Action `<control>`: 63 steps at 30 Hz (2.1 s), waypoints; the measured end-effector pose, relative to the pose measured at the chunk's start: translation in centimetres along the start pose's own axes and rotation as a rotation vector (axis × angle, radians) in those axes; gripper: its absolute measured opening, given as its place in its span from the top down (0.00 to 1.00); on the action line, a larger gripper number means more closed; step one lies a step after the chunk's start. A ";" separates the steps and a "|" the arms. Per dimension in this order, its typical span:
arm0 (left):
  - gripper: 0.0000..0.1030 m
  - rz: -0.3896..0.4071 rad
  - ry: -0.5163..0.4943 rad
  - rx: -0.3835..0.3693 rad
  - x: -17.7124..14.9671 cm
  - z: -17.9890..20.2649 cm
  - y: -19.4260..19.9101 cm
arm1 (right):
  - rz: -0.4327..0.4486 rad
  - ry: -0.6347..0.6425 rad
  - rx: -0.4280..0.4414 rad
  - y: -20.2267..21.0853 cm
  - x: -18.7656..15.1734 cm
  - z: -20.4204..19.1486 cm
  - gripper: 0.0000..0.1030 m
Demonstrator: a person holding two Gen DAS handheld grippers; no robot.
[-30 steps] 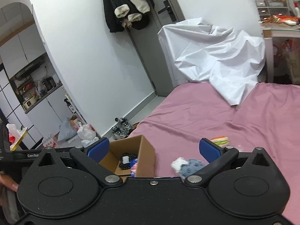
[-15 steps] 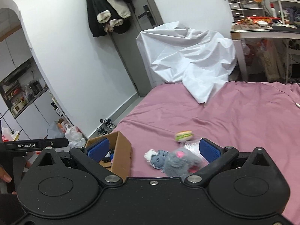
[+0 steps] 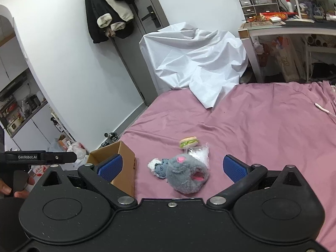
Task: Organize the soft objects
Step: 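Move both grippers back to the gray plush mouse, then close both grippers on the gray plush mouse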
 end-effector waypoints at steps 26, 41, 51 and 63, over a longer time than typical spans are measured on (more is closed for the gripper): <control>0.19 -0.109 -0.243 -0.158 -1.9 4.5 -7.9 | -0.016 -0.118 -0.072 -2.9 -3.0 3.2 0.01; 0.20 -0.169 -0.388 -0.223 -3.3 6.5 -12.4 | -0.047 -0.164 -0.086 -5.8 -4.7 3.4 0.08; 0.25 -0.172 -0.359 -0.223 -3.1 7.1 -15.5 | -0.077 -0.233 -0.108 -7.6 -5.6 3.7 0.24; 0.52 -0.188 -0.378 -0.313 -3.6 9.2 -16.7 | -0.100 -0.297 -0.135 -8.9 -6.3 5.3 0.37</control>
Point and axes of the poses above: each gripper's, at about its wrist camera, not at the fingertips, and y roughly against the way its jaws point, z to its right, x to its top, the point moved 7 cm from there along -y, roughly the way its jaws point, and after that the axes turned 7 degrees about -x, right-handed, at the moved point
